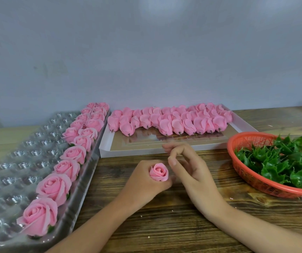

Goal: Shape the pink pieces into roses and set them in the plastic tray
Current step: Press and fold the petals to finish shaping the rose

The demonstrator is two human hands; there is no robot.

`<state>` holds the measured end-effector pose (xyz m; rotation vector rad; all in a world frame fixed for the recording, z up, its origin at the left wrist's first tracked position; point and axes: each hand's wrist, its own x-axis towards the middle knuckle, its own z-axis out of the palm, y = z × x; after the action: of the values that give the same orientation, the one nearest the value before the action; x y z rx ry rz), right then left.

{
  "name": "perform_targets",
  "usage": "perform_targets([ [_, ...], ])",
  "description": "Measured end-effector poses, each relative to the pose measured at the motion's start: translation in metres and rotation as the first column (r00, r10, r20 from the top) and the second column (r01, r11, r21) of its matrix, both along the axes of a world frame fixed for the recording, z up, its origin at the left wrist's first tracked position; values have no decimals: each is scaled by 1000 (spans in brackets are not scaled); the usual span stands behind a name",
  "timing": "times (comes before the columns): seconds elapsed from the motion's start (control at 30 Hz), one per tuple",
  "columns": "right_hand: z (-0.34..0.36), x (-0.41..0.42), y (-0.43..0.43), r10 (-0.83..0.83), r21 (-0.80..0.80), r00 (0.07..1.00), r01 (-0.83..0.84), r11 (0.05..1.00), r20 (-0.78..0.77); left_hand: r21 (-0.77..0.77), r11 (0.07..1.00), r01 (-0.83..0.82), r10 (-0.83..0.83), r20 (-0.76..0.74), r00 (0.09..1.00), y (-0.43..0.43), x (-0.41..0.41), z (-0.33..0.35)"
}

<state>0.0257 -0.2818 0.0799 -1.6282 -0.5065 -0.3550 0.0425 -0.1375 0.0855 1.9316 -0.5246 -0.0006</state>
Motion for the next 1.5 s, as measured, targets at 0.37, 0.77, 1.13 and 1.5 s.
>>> perform_targets([
  [0.37,1,-3,2,131,-193,991,-129,973,-3,348,937,-22,0,62,998,-5,5,-3],
  [0.77,1,-3,1,172,-166,985,-168,972,10,246,969,12,-27,59,998,0,5,-6],
  [1.13,2,-4,2,186,-190,982,-191,963,-41,306,952,4,-36,101,994,-3,9,-4],
  [1.5,4,-8,4,86,-265,990,-52,963,116,289,956,-51,32,69,997,-5,7,-7],
])
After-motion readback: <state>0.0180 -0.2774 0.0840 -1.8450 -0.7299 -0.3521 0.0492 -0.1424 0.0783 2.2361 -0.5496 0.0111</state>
